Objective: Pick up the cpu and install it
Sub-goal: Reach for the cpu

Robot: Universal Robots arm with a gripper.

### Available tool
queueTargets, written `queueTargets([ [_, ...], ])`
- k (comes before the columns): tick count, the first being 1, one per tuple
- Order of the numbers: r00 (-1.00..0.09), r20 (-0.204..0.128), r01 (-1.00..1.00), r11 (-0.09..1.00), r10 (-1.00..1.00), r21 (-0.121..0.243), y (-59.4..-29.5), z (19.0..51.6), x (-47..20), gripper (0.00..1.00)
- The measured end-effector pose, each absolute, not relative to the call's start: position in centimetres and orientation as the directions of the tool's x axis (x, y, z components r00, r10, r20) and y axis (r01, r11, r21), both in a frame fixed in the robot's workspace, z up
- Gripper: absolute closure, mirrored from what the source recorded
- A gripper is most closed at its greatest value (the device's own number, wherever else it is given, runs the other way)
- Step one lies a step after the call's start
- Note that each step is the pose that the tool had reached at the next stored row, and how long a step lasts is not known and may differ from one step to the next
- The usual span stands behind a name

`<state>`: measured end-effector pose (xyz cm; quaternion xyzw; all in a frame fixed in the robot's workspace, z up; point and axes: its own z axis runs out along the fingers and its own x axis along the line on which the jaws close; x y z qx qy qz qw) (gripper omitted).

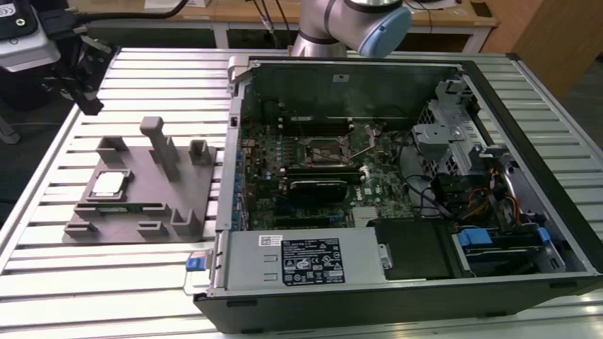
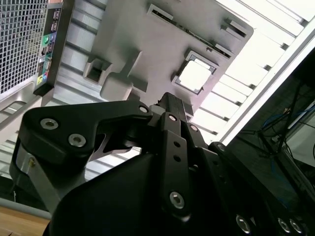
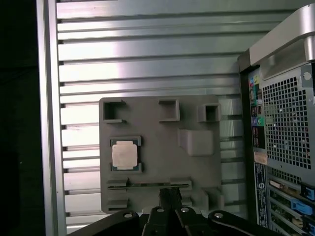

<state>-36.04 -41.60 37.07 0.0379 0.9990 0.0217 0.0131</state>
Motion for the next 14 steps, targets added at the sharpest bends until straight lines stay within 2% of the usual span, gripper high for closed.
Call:
queueTargets([
  [14, -0.997, -0.024, 0.075, 0.996, 0.076, 0.043, -41.4, 35.6, -37.3, 0.89],
])
